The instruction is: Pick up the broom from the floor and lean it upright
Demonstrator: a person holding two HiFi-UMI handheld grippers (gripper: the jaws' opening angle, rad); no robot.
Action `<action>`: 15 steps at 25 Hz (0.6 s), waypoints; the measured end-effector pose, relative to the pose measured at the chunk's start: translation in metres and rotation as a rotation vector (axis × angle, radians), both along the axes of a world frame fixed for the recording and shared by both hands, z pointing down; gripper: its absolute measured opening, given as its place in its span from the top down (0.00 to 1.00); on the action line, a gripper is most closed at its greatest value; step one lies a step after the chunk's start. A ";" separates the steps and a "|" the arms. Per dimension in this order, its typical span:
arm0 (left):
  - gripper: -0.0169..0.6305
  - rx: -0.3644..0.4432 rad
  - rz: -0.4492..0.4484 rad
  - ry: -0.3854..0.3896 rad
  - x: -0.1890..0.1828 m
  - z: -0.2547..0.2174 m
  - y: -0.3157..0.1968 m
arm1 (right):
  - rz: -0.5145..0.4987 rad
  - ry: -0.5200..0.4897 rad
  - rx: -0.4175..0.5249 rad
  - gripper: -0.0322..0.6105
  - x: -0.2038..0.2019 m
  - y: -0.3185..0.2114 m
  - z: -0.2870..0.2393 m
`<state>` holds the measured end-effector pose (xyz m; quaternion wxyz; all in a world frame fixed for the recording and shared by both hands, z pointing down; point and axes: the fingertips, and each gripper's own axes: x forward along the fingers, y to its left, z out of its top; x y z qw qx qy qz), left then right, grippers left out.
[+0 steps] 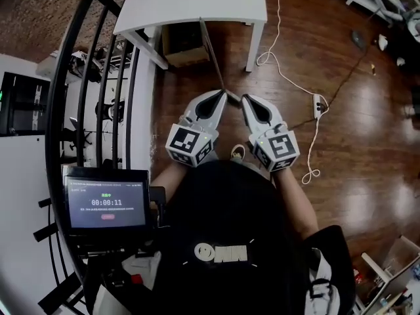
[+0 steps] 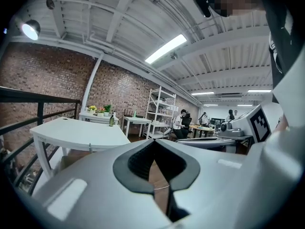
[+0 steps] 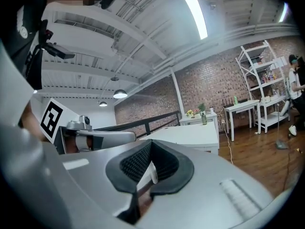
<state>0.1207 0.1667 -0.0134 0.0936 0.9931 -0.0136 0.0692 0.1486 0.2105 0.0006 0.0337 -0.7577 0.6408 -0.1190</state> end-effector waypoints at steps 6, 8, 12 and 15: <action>0.95 -0.028 0.022 0.009 0.012 -0.016 -0.002 | 0.018 0.014 -0.001 0.95 0.005 -0.004 -0.021; 0.95 -0.048 0.023 0.010 0.015 -0.016 -0.013 | 0.019 0.017 -0.007 0.95 0.004 -0.015 -0.026; 0.95 -0.029 0.021 0.013 0.016 -0.018 -0.010 | 0.019 0.020 0.003 0.95 0.004 -0.013 -0.026; 0.95 -0.034 0.026 0.021 0.017 -0.019 -0.015 | 0.017 0.021 -0.001 0.95 0.005 -0.019 -0.030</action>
